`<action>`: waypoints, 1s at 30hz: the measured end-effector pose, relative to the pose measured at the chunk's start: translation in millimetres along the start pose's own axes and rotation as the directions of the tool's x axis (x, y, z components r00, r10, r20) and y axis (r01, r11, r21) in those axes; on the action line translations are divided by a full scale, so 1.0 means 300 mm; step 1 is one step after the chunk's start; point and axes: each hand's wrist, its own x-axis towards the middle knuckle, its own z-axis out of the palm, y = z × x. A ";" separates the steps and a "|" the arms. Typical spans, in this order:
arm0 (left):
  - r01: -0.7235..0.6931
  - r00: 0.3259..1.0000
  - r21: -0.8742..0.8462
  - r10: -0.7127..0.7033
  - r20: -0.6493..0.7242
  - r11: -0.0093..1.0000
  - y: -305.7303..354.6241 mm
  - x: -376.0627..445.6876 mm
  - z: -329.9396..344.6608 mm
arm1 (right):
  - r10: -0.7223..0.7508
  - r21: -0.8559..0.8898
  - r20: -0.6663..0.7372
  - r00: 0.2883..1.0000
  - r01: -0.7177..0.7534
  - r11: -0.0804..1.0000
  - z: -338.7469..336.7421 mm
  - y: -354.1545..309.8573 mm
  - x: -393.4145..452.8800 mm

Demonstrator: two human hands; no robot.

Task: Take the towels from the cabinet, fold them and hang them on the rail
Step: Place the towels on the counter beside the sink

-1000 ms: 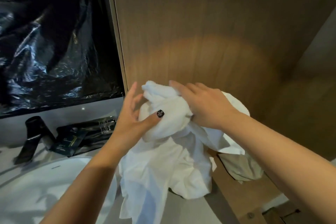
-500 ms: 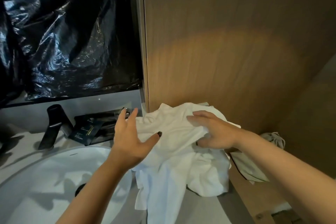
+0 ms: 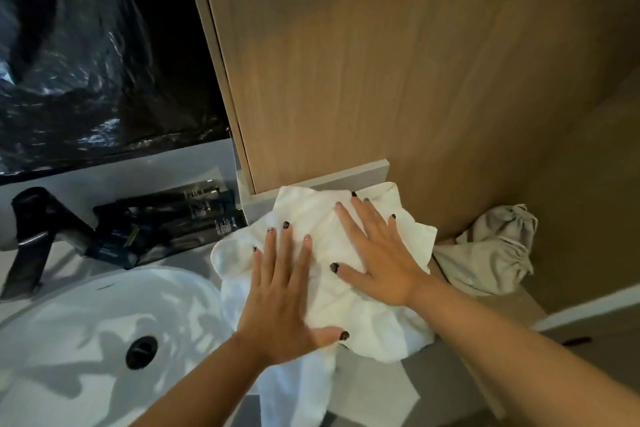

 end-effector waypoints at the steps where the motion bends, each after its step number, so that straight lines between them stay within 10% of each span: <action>1: -0.013 0.999 0.014 0.012 0.030 1.000 -0.013 0.005 0.003 | -0.019 -0.022 0.016 1.000 0.019 1.000 0.002 0.012 0.002; 10: -0.097 0.967 -0.005 0.095 0.238 0.995 -0.125 0.095 0.025 | -0.014 -0.120 -0.025 1.000 0.011 0.993 0.073 0.062 0.045; 30: 0.045 0.995 -0.100 -0.035 0.098 0.994 0.072 0.042 -0.137 | 0.035 -0.089 -0.019 0.999 -0.037 0.995 -0.053 0.009 -0.238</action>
